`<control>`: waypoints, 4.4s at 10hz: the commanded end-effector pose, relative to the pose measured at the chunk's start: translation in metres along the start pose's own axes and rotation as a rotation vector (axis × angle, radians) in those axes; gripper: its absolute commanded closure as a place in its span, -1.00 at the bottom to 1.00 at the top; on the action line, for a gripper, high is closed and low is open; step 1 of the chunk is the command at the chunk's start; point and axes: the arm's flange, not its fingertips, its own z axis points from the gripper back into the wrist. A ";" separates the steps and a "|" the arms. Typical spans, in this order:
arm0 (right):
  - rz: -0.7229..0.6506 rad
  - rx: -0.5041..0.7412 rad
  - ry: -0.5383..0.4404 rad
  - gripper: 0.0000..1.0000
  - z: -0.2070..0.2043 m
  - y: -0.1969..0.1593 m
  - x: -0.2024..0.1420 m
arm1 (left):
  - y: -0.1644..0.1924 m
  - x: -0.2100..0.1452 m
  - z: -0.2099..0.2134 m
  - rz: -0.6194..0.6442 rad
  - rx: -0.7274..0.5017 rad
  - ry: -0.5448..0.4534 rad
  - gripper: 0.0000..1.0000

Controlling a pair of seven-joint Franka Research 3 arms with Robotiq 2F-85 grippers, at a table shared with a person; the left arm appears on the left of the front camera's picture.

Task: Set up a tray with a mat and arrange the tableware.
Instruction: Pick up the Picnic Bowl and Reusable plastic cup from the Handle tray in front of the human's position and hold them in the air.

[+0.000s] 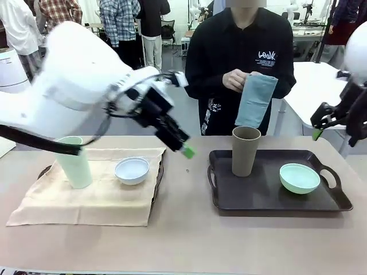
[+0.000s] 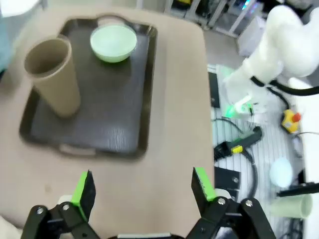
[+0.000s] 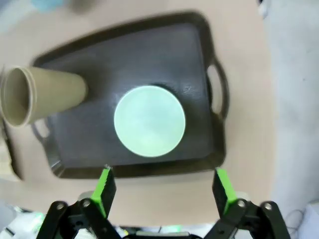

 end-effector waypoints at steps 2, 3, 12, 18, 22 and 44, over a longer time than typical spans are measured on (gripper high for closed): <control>-0.038 -0.009 0.040 -1.00 -0.029 0.009 0.016 | 0.023 0.029 -0.090 -0.310 0.057 -0.026 -1.00; -0.042 0.006 0.046 -1.00 -0.029 0.010 0.012 | 0.022 0.035 -0.102 -0.266 0.147 0.001 -1.00; -0.010 -0.017 0.048 -1.00 -0.031 0.006 0.013 | 0.107 0.026 -0.101 -0.169 0.134 -0.068 -1.00; -0.016 -0.002 0.052 -1.00 -0.032 0.006 0.013 | 0.132 0.026 -0.094 -0.172 0.182 -0.065 -1.00; -0.043 -0.060 0.052 -1.00 -0.068 0.001 0.033 | 0.152 0.009 -0.101 -0.122 0.106 -0.141 -1.00; 0.128 0.014 0.217 0.82 -0.137 -0.016 0.029 | 0.157 0.031 -0.196 -0.137 -0.043 -0.217 0.14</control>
